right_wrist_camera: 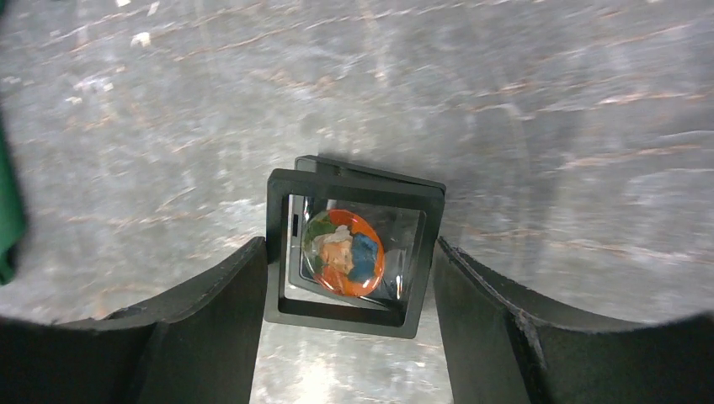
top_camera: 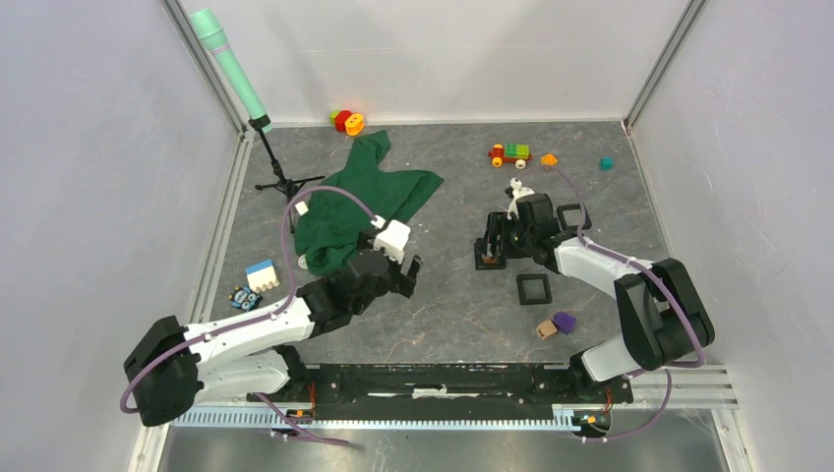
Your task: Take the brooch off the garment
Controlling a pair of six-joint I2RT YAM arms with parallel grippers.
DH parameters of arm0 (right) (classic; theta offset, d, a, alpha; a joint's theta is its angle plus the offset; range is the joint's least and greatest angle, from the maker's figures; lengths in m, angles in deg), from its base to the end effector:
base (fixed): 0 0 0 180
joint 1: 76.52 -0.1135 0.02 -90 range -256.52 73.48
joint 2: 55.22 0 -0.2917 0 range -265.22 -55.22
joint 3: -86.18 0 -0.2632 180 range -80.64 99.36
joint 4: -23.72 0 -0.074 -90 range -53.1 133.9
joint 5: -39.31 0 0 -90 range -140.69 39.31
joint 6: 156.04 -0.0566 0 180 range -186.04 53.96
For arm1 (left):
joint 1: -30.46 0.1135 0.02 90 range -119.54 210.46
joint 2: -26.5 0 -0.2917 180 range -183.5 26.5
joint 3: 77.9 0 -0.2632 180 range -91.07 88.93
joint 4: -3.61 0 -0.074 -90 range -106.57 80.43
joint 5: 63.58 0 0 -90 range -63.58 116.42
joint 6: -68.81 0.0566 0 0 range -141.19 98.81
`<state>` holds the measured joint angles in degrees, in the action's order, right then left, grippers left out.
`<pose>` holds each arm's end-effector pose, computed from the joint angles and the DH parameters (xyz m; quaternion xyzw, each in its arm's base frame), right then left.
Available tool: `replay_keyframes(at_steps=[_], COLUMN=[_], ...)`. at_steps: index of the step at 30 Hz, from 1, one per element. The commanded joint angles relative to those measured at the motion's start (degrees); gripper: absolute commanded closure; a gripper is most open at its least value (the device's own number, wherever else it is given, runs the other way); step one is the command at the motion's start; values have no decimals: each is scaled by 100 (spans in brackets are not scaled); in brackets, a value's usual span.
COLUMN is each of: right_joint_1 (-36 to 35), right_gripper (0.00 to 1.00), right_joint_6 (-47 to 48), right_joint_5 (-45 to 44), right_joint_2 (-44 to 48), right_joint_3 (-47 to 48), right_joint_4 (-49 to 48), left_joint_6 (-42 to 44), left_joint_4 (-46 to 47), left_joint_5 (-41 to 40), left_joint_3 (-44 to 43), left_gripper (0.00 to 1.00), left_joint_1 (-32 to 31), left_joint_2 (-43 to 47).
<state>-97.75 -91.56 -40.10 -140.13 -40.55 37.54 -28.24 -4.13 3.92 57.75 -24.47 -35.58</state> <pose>0.2844 0.1216 0.1736 -0.0005 0.9221 0.2281 0.3125 0.1603 -0.1906 0.2368 0.2413 0.8003 -0.1282 0.5338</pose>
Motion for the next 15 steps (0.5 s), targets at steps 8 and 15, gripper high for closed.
replay_keyframes(at_steps=[8,15], right_joint_1=[225,465], right_gripper=[33,27], right_joint_6=[990,1083], right_joint_5=[-1605,-1482], right_joint_2=[-349,-842], right_joint_3=[978,1490], right_joint_4=[920,996], left_joint_6=[-1684,-2286], left_joint_4=[-1628,-1825], left_joint_5=[-1224,-1285], left_joint_3=[-273,7], left_gripper=[0,0], left_joint_1=[930,1482], left_joint_2=[484,770])
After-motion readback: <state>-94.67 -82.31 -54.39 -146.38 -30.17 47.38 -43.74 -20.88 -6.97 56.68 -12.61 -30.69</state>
